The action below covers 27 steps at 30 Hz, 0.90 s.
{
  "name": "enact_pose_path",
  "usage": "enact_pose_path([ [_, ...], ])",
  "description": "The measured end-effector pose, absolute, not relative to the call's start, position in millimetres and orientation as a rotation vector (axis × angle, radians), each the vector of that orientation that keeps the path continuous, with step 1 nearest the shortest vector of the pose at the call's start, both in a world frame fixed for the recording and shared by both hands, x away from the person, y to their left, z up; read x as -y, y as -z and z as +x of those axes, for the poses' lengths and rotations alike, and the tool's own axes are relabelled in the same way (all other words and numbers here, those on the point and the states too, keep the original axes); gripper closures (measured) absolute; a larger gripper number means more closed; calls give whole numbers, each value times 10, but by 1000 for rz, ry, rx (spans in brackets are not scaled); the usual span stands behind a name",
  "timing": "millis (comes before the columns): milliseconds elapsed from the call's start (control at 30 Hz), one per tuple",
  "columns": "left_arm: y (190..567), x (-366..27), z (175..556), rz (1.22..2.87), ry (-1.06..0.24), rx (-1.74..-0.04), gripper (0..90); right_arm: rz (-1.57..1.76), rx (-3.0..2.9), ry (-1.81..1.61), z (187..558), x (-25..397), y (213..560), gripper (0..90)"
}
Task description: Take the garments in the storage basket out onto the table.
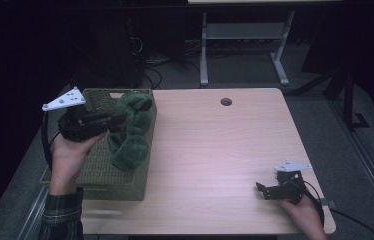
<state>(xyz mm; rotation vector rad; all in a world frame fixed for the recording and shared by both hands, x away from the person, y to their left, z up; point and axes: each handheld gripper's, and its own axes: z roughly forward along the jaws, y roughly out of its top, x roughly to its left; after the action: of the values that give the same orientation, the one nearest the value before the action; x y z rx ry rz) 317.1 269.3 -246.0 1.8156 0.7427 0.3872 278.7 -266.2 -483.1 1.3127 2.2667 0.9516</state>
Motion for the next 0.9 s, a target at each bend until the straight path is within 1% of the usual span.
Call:
enact_pose_path([
  [200,2373,-2529,3186,1806,-380,-700,807,1312,-2267,-952,2787,2663,4831,21],
  [300,2360,-2384,3224,1803,-360,-669,807,1312,-2267,-952,2787,2663,4831,21],
  [567,2486,-2047,3289,1861,-289,-616,807,1312,-2267,-951,2787,2664,4831,21],
  [900,2632,-1804,3321,1887,-233,-598,807,1311,-2267,-951,2787,2664,4831,21],
])
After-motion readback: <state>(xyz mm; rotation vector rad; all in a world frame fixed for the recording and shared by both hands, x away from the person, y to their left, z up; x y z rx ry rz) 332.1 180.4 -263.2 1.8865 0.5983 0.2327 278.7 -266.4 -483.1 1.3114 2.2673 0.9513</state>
